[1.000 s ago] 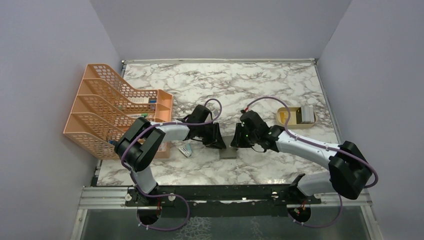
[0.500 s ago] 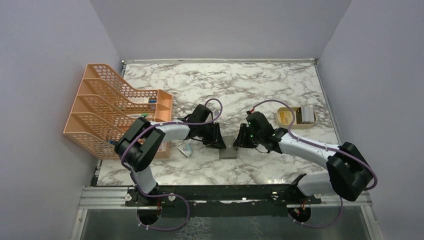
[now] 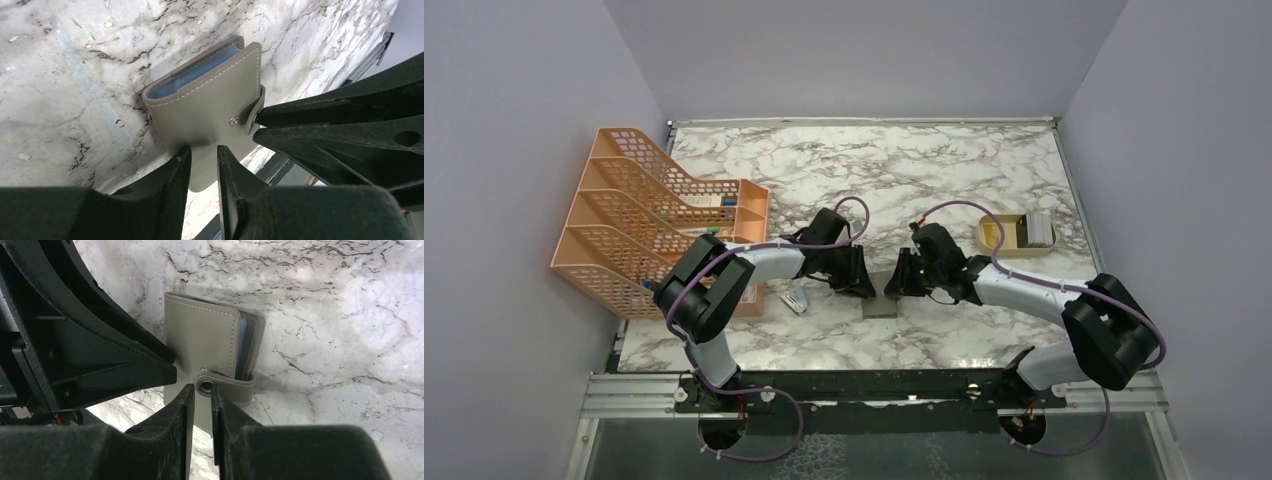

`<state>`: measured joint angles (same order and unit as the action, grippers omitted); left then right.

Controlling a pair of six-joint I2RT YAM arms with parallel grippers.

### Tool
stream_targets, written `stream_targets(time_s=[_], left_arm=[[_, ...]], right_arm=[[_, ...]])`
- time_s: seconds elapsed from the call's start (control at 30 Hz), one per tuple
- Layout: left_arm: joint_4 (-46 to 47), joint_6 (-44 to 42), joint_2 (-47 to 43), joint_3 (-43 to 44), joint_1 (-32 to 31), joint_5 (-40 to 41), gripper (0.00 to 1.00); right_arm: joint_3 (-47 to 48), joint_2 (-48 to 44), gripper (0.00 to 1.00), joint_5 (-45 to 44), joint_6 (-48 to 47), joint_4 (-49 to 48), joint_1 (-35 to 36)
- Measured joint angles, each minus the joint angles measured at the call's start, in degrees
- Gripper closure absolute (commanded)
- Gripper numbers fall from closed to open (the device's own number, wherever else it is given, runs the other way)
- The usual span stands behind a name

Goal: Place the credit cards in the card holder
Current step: Close the card holder at the center of the board.

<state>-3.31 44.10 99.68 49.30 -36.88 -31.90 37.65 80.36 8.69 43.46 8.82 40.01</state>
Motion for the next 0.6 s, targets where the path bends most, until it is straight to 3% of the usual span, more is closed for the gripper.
stream_targets(time_s=[0.6], left_arm=[[-1.16,0.0,0.63,0.96,-0.02,-0.04,0.71]], right_arm=[[0.0,3.23,0.86,2.01,0.0,-2.99,-0.02]])
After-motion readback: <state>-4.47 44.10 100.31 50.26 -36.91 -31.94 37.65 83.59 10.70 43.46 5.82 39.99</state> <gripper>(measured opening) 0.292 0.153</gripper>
